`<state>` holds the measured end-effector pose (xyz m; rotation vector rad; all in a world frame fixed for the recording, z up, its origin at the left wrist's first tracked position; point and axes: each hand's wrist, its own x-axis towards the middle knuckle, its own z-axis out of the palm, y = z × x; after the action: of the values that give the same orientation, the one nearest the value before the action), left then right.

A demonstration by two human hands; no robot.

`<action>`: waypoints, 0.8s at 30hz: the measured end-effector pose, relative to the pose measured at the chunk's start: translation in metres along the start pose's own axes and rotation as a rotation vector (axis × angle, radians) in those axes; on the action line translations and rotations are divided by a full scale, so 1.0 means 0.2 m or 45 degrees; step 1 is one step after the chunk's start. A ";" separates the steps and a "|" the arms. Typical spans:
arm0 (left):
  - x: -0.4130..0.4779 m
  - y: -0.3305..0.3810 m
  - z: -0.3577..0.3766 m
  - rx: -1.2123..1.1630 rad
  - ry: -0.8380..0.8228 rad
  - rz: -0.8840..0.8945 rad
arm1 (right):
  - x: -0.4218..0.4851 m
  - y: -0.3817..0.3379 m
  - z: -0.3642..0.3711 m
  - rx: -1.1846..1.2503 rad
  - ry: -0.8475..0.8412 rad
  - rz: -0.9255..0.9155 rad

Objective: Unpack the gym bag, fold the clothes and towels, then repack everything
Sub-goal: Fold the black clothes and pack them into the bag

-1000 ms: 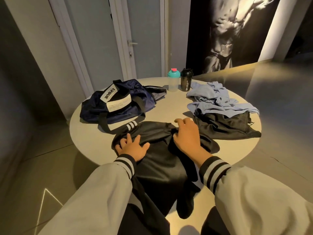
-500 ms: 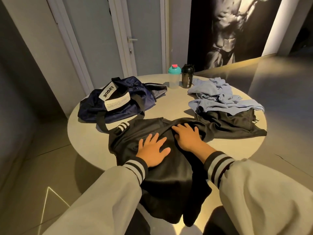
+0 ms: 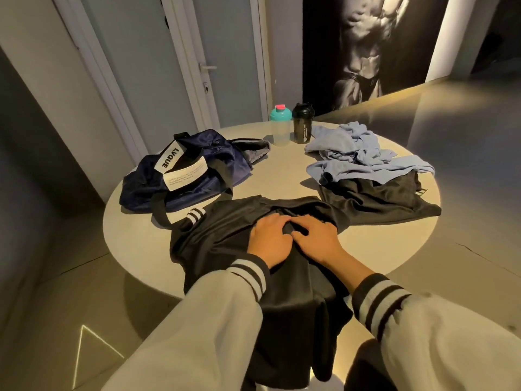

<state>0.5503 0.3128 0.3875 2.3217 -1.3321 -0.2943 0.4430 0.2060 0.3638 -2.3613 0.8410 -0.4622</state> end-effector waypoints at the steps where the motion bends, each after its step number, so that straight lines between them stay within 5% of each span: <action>1: -0.01 0.00 0.04 -0.050 0.033 0.019 | -0.01 0.01 -0.01 0.121 0.117 -0.011; 4: -0.05 -0.02 0.09 -0.071 0.101 0.029 | -0.06 0.04 -0.02 0.044 0.460 0.095; 10: -0.06 -0.05 0.10 -0.081 0.190 0.040 | -0.14 -0.02 -0.01 -0.494 0.305 0.301; 13: -0.07 -0.04 0.09 -0.161 0.176 0.072 | -0.14 -0.01 -0.04 -0.508 0.187 0.391; 15: -0.08 -0.04 0.09 -0.187 0.163 0.081 | -0.13 -0.01 -0.07 -0.274 0.148 0.367; 20: -0.09 -0.05 0.08 -0.273 0.147 0.067 | -0.12 -0.11 -0.11 0.886 0.281 0.374; 24: -0.08 -0.05 0.08 -0.421 0.150 0.057 | -0.10 -0.20 -0.10 1.022 0.263 0.212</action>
<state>0.5433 0.3276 0.3690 2.0001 -1.1777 -0.3305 0.4378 0.2363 0.4019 -1.5141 0.7466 -0.8050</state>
